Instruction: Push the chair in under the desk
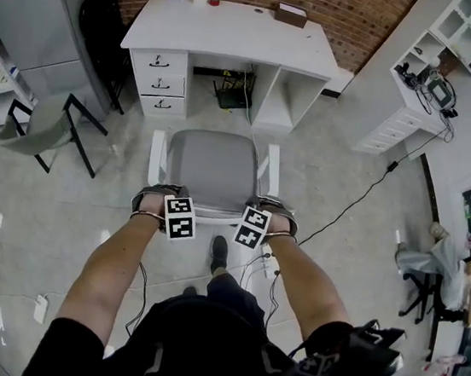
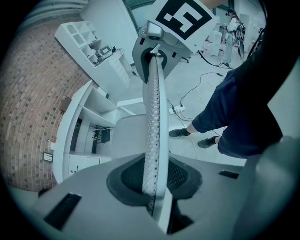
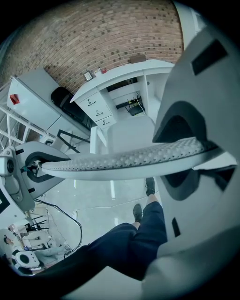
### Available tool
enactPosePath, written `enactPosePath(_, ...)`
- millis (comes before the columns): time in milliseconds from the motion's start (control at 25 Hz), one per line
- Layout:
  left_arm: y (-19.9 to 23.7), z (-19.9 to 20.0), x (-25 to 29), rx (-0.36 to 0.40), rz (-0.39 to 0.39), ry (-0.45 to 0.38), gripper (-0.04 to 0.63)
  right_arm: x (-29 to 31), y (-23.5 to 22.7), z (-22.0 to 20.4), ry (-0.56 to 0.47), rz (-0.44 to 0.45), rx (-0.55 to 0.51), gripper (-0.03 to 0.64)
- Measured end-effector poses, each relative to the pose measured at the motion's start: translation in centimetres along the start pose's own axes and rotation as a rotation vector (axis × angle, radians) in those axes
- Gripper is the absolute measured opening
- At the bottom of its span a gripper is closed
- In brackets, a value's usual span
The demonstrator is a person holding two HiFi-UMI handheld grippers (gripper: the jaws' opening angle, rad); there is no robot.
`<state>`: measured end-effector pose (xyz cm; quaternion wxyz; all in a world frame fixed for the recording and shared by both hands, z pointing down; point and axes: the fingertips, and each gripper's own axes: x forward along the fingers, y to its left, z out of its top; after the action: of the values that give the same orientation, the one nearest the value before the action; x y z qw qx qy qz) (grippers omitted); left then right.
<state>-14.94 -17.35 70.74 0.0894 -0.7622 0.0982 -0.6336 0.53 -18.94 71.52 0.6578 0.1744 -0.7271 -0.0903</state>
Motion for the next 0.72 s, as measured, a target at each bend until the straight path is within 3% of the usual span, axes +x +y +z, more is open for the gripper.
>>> enactPosePath(360,4.5,0.6,1.7,-0.019,0.019,0.028,0.083,2.1,-4.1,-0.4,-0.003,0.019,-0.034,0.091)
enactPosePath(720,8.5,0.9,3.2,-0.046,-0.016,0.062,0.083,3.8,-8.3,-0.6,-0.003,0.039,-0.058,0.085)
